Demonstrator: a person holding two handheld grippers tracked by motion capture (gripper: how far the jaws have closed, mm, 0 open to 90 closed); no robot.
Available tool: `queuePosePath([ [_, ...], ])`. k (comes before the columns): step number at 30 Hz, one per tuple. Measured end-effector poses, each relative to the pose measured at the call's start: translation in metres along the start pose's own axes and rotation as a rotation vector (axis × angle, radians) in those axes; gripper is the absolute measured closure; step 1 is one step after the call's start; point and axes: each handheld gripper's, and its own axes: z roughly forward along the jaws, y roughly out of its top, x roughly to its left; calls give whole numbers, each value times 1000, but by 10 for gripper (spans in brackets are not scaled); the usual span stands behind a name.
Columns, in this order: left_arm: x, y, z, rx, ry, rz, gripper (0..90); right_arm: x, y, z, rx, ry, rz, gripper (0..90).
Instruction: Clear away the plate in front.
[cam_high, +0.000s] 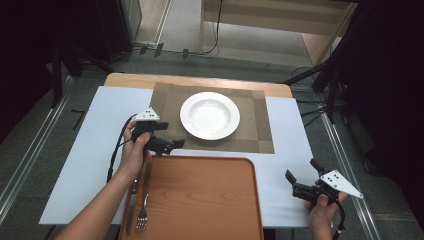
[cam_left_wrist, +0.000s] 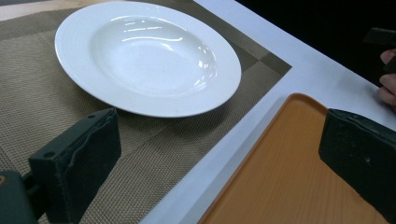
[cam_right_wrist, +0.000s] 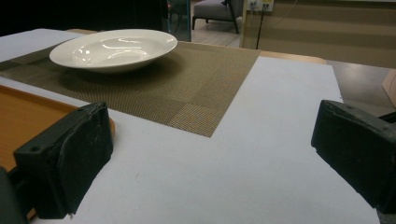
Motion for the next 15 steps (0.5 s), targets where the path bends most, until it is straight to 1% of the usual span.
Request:
queuePosePath([
  [4,4,5,4,-6,4,-4,0,0,0,0,0,0,-1,0],
  [7,6,8,7,4,4,3,0,0,0,0,-1,1,0,0],
  [10,8,11,11,7,3,1,0,0,0,0,-1,1,0,0],
  [15,12,18,17,4,13,0,0,0,0,0,1,2,-2,0],
])
